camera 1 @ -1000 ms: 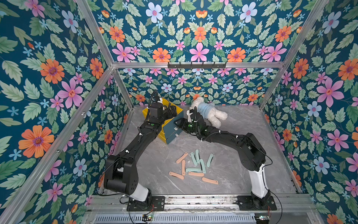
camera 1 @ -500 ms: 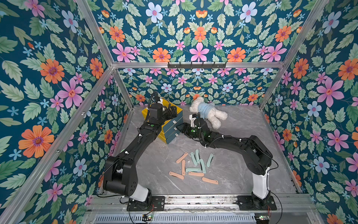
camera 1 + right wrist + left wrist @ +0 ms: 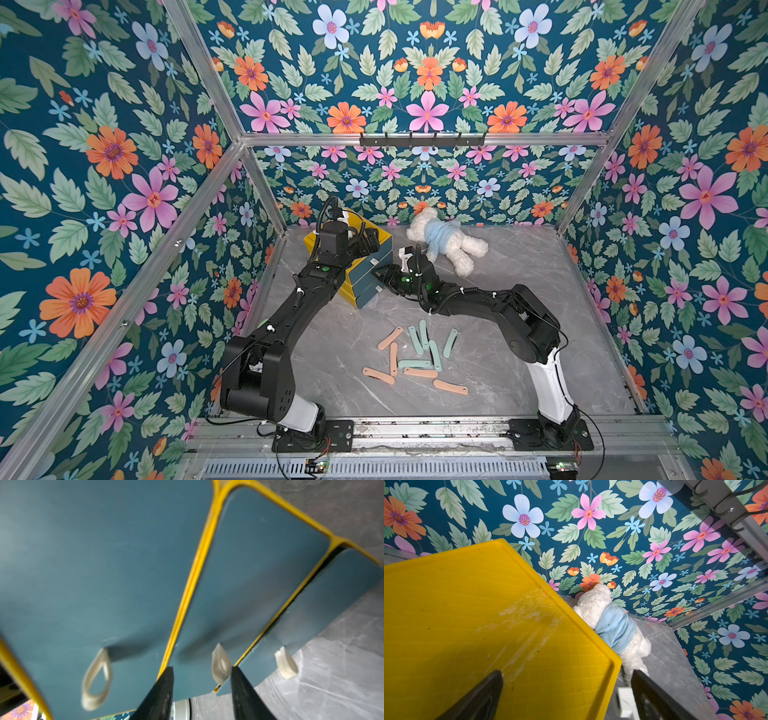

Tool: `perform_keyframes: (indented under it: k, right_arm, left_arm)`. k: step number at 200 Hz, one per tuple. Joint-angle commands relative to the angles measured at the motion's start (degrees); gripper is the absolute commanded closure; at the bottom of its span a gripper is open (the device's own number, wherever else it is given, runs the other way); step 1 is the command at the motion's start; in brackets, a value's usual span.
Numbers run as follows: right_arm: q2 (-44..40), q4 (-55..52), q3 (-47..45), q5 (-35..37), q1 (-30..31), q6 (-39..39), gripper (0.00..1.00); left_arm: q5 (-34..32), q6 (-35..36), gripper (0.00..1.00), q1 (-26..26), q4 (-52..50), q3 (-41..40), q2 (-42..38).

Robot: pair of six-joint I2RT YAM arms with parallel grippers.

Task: Place the fruit knives into the drawer by color
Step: Open the drawer in the storage box.

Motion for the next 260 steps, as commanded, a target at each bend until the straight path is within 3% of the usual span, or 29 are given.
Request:
perform_keyframes:
  k: [1,16,41,76,175,215,260]
  right_arm:
    - [0.77,1.50,0.13,1.13,-0.06,1.49,0.58]
    - [1.08,1.62,0.18,1.43,-0.06,1.49,0.63]
    - [1.21,2.10,0.28,1.79,-0.18,1.35,0.81]
    - [0.59,3.35,-0.77,2.37,-0.13,0.84,1.00]
    - [-16.60,6.88,-22.11,4.69,2.81,-1.49,1.00]
    - [-20.15,4.64,-26.23,6.21,3.21,-1.92,1.00]
    - [-20.70,1.61,-26.25,5.20,3.19,-3.22,0.59]
  left_arm:
    - [0.61,-1.06,0.01,0.11,-6.66,-0.63,0.67]
    - [0.74,-1.14,0.01,0.12,-6.55,-0.62,0.77]
    - [0.87,-1.21,0.01,0.19,-6.55,-0.66,0.78]
    - [0.79,-1.14,0.01,0.27,-6.55,-0.79,0.81]
    - [1.05,-1.58,0.01,0.91,-6.14,-0.77,1.04]
    - [1.14,-1.76,0.01,1.07,-5.97,-0.81,1.21]
    - [1.67,-1.85,0.01,1.18,-5.71,-0.75,1.02]
